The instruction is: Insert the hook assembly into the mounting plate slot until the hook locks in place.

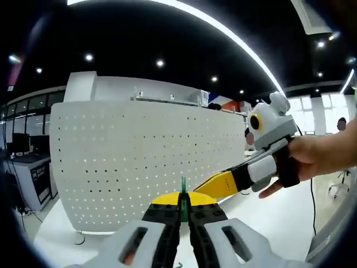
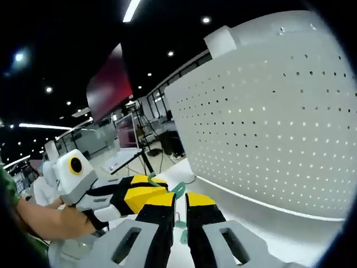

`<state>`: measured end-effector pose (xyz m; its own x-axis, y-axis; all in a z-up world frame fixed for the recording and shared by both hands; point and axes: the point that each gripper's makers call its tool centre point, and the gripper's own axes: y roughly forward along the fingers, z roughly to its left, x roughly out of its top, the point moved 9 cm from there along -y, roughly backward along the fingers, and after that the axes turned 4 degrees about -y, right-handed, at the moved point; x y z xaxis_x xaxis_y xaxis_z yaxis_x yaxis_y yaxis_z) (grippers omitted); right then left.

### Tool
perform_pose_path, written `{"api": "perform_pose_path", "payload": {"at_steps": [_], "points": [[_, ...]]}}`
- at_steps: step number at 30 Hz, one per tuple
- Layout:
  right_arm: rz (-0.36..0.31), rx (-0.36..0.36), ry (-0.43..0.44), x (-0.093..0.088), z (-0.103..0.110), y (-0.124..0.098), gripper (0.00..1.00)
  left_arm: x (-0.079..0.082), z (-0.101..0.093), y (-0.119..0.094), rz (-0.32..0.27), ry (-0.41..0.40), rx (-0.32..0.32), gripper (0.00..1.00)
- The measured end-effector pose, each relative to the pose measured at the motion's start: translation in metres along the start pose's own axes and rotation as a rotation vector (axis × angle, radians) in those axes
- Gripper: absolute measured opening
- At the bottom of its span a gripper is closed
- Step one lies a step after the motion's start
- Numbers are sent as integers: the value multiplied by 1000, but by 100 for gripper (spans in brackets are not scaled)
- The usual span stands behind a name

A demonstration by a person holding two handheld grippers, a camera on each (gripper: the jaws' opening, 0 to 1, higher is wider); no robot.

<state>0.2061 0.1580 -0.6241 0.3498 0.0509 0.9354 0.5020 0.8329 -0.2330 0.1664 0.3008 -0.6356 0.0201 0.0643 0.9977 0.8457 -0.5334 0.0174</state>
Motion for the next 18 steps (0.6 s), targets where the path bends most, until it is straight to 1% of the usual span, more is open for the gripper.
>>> {"api": "perform_pose_path", "payload": {"at_steps": [2, 4, 6, 9, 12, 13, 14, 16, 18], "points": [[4, 1, 22, -2, -2, 1, 5, 1, -2, 0, -6, 0, -5, 4], [-7, 5, 48, -2, -2, 0, 5, 2, -4, 0, -13, -2, -14, 4], [-24, 18, 101, -1, -3, 0, 5, 3, -5, 0, -12, 2, -18, 4], [-25, 16, 99, 0, -2, 0, 2, 3, -5, 0, -14, 4, -17, 4], [-40, 20, 72, 3, 0, -1, 0, 2, -6, 0, -6, 12, -19, 3], [-37, 14, 47, 4, 0, -1, 0, 2, -5, -1, -10, 10, -23, 3], [-38, 16, 44, 4, 2, -1, 0, 2, -5, -1, -13, 8, -23, 4], [-41, 18, 41, 4, 2, -1, 0, 4, -5, -1, -17, 4, -30, 8], [-48, 15, 30, 4, 2, -1, 0, 5, -7, 1, -12, -2, -40, 14]]}}
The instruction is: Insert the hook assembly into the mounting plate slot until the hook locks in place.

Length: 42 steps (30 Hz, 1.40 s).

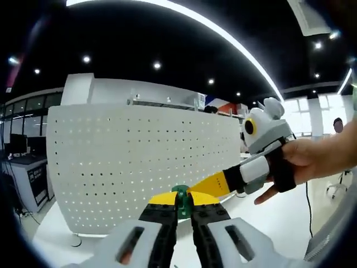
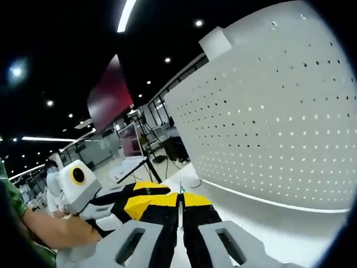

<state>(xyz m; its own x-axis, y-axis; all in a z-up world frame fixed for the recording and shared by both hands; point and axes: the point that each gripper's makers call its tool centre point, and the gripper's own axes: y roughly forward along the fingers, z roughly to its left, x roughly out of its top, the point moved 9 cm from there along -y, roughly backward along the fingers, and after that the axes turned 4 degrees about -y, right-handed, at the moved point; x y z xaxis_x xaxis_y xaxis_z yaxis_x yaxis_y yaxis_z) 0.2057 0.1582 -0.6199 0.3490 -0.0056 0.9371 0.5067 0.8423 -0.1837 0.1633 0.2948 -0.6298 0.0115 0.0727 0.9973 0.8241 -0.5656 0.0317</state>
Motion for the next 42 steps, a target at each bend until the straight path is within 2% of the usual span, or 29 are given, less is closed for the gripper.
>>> {"api": "perform_pose_path", "payload": {"at_steps": [5, 8, 12, 15, 25, 42], "points": [[-11, -3, -31, 3, 0, -1, 0, 0, 1, 1, 26, 5, 3, 17], [-11, -5, -101, 6, 2, -3, 0, -2, 1, 1, 52, -14, -2, 15], [19, -20, -199, 6, 3, -4, 0, -1, 4, 0, 48, -54, -9, 10], [23, -23, -231, 7, 4, -4, 0, -1, 3, 0, 55, -45, -13, 9], [2, -7, -246, 11, 11, -3, 0, 1, 3, 2, 55, -39, 0, 4], [6, -7, -263, 11, 13, -2, 0, 2, 4, -1, 46, -40, 21, 7]]}}
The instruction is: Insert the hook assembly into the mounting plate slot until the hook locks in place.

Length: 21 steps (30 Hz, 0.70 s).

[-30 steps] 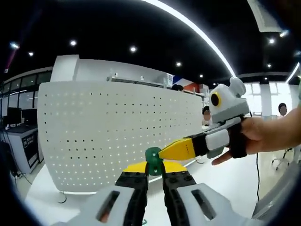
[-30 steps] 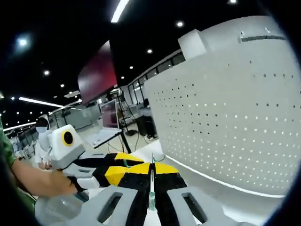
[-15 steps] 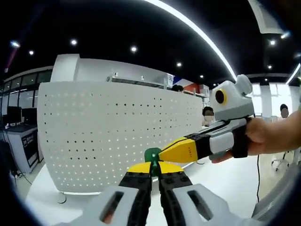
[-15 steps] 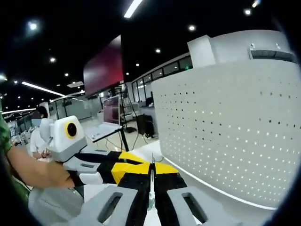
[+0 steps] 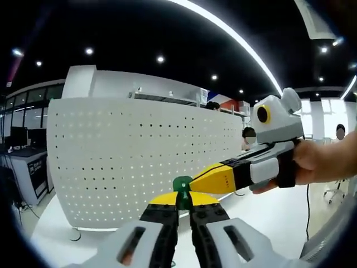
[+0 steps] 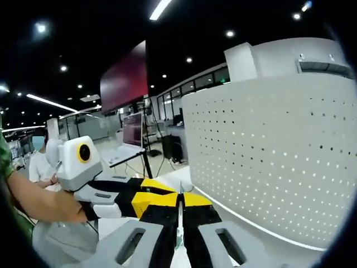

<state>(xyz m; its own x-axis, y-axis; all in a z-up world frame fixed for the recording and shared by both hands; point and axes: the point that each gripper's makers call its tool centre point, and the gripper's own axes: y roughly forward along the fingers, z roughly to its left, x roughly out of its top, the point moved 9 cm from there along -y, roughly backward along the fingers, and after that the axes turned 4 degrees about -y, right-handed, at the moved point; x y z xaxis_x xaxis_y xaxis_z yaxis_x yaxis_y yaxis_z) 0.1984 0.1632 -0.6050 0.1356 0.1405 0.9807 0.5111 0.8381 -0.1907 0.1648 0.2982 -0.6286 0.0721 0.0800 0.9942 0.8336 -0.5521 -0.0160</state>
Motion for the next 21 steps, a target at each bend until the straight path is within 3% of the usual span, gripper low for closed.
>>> {"api": "perform_pose_path", "payload": {"at_steps": [21], "points": [[13, -3, 3, 1, 2, 3, 0, 1, -1, -3, -11, 9, 13, 5]]}}
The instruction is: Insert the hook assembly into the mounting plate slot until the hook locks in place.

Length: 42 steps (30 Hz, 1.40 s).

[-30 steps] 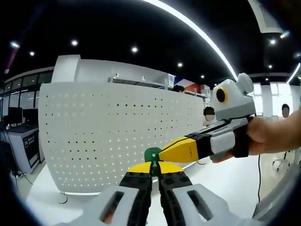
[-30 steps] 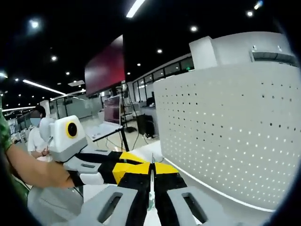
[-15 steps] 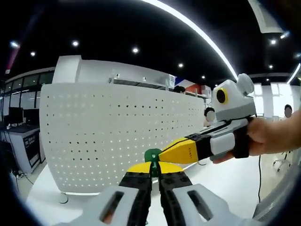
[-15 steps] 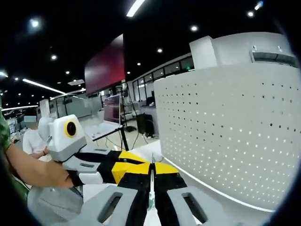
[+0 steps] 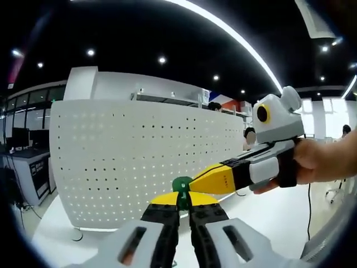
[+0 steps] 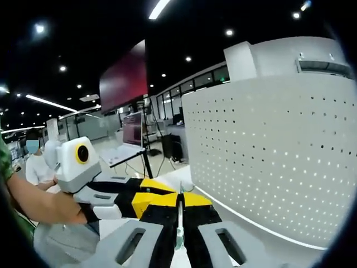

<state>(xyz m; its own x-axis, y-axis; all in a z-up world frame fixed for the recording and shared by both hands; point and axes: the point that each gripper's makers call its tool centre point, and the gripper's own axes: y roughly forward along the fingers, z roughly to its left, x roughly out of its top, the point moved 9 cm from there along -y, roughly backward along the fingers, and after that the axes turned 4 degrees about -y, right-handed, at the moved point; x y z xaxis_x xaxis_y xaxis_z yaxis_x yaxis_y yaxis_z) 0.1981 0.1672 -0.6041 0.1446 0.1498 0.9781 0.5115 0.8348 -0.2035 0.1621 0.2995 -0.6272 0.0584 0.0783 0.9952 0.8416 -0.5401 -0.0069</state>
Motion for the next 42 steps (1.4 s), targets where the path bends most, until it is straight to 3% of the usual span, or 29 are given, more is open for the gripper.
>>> {"api": "perform_pose_path", "payload": {"at_steps": [18, 35, 42], "points": [[-7, -6, -15, 1, -1, 1, 0, 2, 1, 3, -16, 14, -1, 4], [11, -16, -105, 2, 3, 1, 0, 0, 1, 2, -14, 11, 1, 4], [-3, -15, -88, 6, 3, 1, 0, -1, 2, 0, -17, -4, 11, 4]]}}
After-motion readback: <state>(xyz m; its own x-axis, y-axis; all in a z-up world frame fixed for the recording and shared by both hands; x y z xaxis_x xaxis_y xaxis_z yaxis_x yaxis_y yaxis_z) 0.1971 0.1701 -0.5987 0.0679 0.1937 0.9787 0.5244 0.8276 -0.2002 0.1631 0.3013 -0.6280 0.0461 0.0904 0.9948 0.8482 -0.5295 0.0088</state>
